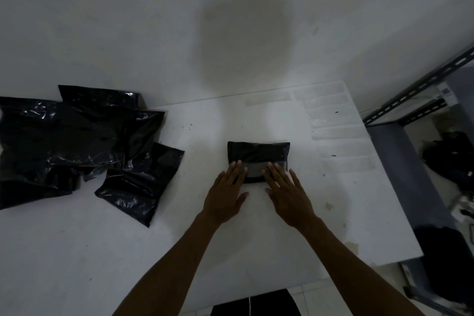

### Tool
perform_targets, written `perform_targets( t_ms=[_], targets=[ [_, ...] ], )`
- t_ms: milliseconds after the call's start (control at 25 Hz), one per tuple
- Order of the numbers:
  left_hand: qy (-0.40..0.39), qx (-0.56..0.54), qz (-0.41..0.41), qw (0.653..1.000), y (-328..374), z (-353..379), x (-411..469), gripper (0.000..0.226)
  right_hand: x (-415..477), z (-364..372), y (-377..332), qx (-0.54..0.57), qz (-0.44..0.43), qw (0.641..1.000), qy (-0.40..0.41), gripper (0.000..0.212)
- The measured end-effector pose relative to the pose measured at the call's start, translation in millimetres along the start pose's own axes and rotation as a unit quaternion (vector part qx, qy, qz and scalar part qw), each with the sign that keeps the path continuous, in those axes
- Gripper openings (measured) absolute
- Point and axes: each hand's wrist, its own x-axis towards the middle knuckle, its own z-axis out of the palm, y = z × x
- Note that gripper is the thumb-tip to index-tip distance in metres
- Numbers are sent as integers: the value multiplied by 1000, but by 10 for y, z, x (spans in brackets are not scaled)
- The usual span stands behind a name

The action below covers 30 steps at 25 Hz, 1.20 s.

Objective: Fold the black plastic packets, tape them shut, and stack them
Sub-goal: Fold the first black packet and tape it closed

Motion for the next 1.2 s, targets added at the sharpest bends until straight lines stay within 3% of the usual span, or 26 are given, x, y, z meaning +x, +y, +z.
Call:
perform_targets(
  t_ms=[360, 520, 680, 840, 1000, 1080, 1200],
  targets=[
    [14, 0, 51, 999, -134, 60, 27, 57, 61, 37, 165, -1, -54, 999, -5, 50],
    [57, -53, 21, 997, 19, 21, 91, 54, 74, -65, 114, 43, -8, 999, 13, 53],
    [88, -73, -4, 993, 223, 171, 133, 43, 217, 0, -86, 43, -38, 998, 38, 46],
    [107, -94, 5, 990, 123, 202, 127, 51, 123, 110, 56, 23, -60, 997, 52, 64],
    [135, -94, 15, 986, 41, 206, 120, 47, 77, 7, 152, 33, -27, 995, 90, 62],
    [167, -107, -18, 980, 85, 167, 131, 39, 99, -27, 89, 39, -18, 993, 111, 48],
    [223, -243, -198, 923, 357, 30, 198, 34, 188, -39, -160, 117, 55, 978, 162, 26]
  ],
)
